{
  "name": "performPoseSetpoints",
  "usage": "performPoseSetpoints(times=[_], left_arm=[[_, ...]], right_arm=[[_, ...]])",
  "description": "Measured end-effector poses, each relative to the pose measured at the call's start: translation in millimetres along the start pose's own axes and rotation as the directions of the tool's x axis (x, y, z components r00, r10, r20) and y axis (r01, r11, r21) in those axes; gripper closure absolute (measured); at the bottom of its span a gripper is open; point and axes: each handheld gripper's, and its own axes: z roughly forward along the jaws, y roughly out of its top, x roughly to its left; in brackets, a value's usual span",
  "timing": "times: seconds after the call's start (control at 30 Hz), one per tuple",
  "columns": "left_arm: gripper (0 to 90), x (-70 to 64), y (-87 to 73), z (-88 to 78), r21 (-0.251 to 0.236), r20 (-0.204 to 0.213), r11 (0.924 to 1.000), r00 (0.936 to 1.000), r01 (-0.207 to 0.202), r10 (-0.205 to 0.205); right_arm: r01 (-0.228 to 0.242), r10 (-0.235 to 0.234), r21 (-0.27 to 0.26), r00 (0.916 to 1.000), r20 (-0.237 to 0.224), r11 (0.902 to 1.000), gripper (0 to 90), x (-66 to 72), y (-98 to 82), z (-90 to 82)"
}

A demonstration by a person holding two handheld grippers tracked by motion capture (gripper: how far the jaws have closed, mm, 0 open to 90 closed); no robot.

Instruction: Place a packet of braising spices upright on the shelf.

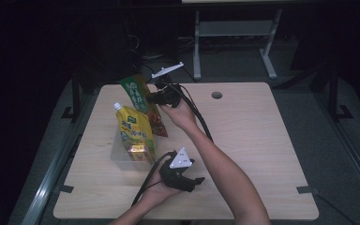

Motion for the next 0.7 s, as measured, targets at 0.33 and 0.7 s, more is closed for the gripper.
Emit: performPoseSetpoints(times=[0.33,0.7], left_arm=[[27.8,0.8,0.2,-1.1,0.002,-0.005,1.0000,1.0000,-0.008,0.008],[27.9,1.7,1.0,-3.0,0.002,-0.010,0.9999,0.9998,-0.017,0.017]], right_arm=[[-0.002,0.001,0.085,1.0000,0.008,0.9964,70.7,-2.6,7.4,21.6],[-0.024,0.024,0.115,0.9997,0.004,0.9931,89.0,1.4,7.3,32.8]])
